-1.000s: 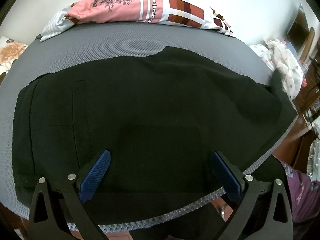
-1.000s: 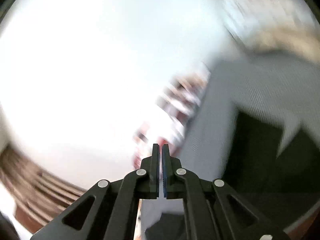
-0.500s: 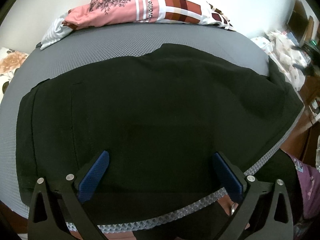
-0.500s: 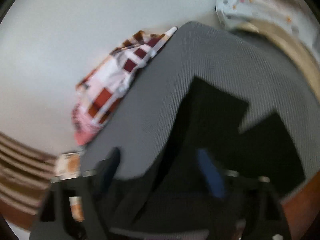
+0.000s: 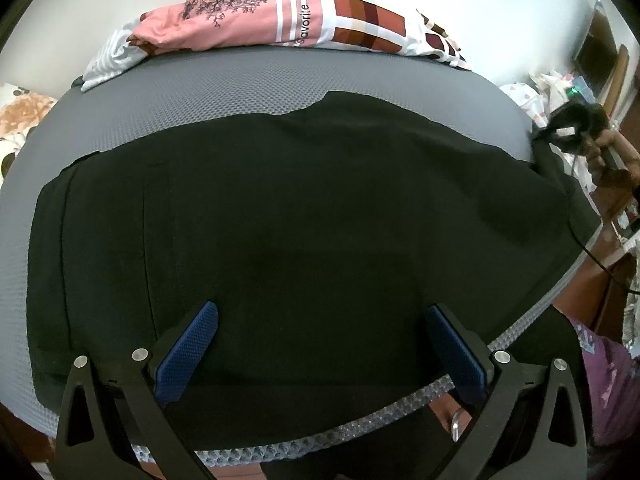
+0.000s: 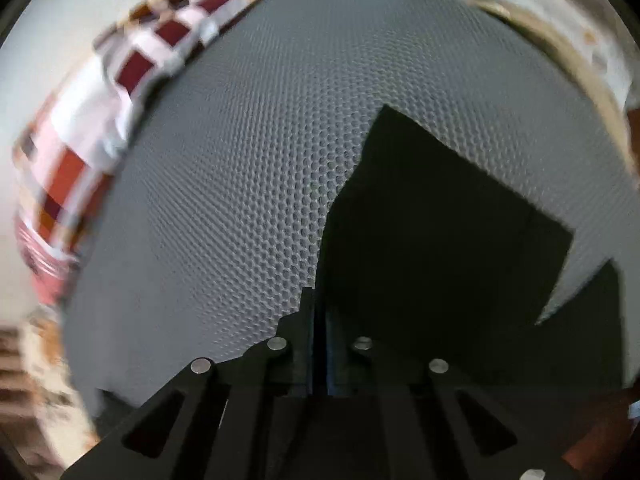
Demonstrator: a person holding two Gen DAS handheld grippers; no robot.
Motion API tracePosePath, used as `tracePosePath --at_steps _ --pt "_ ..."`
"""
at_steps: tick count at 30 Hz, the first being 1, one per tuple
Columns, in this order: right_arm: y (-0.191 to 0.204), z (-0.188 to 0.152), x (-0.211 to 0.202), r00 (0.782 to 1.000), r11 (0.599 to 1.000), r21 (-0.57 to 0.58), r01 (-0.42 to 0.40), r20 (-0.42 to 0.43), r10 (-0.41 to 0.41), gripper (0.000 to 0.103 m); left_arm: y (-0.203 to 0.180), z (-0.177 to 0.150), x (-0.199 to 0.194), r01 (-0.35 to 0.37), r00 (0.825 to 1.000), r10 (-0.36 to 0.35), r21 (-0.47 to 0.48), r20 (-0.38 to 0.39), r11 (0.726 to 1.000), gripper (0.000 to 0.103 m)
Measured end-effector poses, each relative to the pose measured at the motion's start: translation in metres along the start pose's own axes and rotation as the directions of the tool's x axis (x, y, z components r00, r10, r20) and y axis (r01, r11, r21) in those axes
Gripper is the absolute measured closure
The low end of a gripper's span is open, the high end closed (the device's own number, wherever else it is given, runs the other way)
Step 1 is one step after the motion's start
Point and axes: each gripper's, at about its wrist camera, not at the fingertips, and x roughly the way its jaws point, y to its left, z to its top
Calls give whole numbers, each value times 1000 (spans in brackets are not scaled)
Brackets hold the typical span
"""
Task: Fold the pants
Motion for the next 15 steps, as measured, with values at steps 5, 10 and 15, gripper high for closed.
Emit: tracePosePath --at_steps 5,10,15 --pt "-48 -11 -57 883 871 149 -468 118 454 98 -1 1 1 -4 1000 4 -2 -1 1000 0" --pt "-94 -57 -158 621 653 20 -757 329 711 98 -1 2 1 -5 1000 5 -15 -1 1000 0" --pt "-192 -128 -139 784 794 129 -594 314 536 98 -4 0 2 -27 1000 27 15 2 1000 0"
